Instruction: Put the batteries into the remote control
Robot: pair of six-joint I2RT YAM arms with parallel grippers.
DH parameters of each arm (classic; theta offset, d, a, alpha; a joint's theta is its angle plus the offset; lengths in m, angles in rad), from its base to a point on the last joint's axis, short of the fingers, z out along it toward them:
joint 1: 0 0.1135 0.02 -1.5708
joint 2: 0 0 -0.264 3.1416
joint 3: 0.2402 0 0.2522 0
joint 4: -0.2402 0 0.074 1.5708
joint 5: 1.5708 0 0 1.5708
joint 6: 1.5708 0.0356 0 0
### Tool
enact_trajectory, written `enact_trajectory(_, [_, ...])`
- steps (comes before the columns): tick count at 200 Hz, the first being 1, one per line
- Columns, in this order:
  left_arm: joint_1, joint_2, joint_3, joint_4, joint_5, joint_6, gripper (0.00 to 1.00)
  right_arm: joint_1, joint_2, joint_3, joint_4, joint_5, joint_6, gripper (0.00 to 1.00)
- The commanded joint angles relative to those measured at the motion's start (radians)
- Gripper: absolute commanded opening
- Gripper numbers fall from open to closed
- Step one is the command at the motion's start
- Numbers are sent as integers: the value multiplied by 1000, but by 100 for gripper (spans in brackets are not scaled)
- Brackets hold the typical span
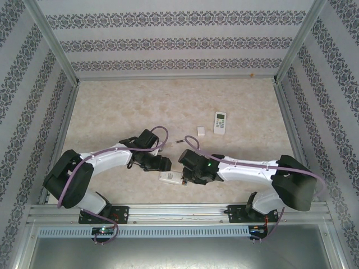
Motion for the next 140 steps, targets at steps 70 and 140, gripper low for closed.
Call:
enact_trajectory(70, [10, 5, -101, 120, 100, -99, 59, 24, 53, 16, -24, -4, 43, 17])
enact_trajectory(140, [-8, -16, -177, 229, 170, -208, 48, 34, 67, -3, -32, -49, 129, 15])
